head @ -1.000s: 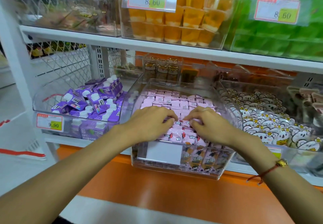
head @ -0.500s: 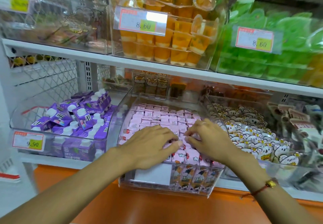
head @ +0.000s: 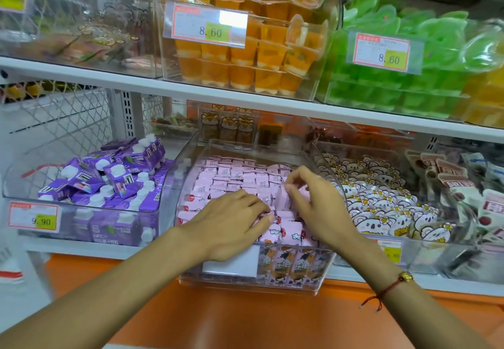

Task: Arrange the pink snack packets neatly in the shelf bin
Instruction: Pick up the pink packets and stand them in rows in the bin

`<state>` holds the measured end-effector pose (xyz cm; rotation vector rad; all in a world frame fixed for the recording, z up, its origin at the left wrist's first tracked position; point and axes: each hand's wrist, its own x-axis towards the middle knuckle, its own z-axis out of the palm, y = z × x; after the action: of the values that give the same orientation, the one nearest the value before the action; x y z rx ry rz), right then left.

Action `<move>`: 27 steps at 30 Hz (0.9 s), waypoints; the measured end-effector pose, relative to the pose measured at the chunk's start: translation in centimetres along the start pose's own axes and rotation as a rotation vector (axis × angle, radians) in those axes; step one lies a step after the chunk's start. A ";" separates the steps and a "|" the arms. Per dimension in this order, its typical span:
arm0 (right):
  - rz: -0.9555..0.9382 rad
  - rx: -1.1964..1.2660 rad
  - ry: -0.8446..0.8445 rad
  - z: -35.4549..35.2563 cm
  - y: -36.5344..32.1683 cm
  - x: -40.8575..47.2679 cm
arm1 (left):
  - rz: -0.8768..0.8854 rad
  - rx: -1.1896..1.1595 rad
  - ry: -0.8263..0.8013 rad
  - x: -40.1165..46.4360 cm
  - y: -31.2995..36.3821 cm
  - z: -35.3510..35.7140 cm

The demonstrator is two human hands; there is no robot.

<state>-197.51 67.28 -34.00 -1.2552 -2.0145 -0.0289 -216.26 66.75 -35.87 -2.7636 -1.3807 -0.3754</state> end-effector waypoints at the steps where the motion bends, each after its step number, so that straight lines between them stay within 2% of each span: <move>1: 0.024 0.065 0.062 -0.1 -0.2 0.1 | -0.001 0.003 -0.005 0.0 0.0 0.1; 5: 0.056 0.271 0.326 -1.5 -1.3 0.7 | -0.023 -0.093 -0.016 -0.3 0.1 -0.3; 8: 0.052 0.358 0.528 -2.9 -2.2 0.7 | -0.132 -0.390 0.179 -0.2 0.0 -1.2; 10: 0.109 0.484 0.556 -3.4 -2.6 0.8 | -0.188 -0.639 0.313 0.0 0.2 -2.1; 12: 0.238 0.613 0.479 -3.3 -3.0 0.8 | -0.180 -0.834 0.368 0.1 0.7 -2.9; 16: 0.483 0.863 0.332 -2.5 -3.2 0.7 | -0.120 -0.909 0.360 0.1 1.2 -3.4; 19: 0.582 1.016 0.145 -2.8 -2.7 0.8 | -0.226 -1.118 0.320 0.1 0.8 -3.3; 22: 0.586 1.127 -0.094 -2.9 -2.6 0.6 | -0.418 -1.585 0.103 0.1 0.9 -3.6; 24: 0.550 1.110 -0.151 -2.7 -2.8 0.5 | -0.513 -1.775 0.022 0.1 1.3 -3.7; 27: 0.530 0.995 -0.064 -2.6 -3.2 0.5 | -0.567 -1.671 0.017 0.4 1.6 -3.6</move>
<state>-198.64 65.06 -30.72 -1.0413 -1.3351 1.1237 -215.53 65.61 -32.14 -2.8636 -2.5550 -2.5380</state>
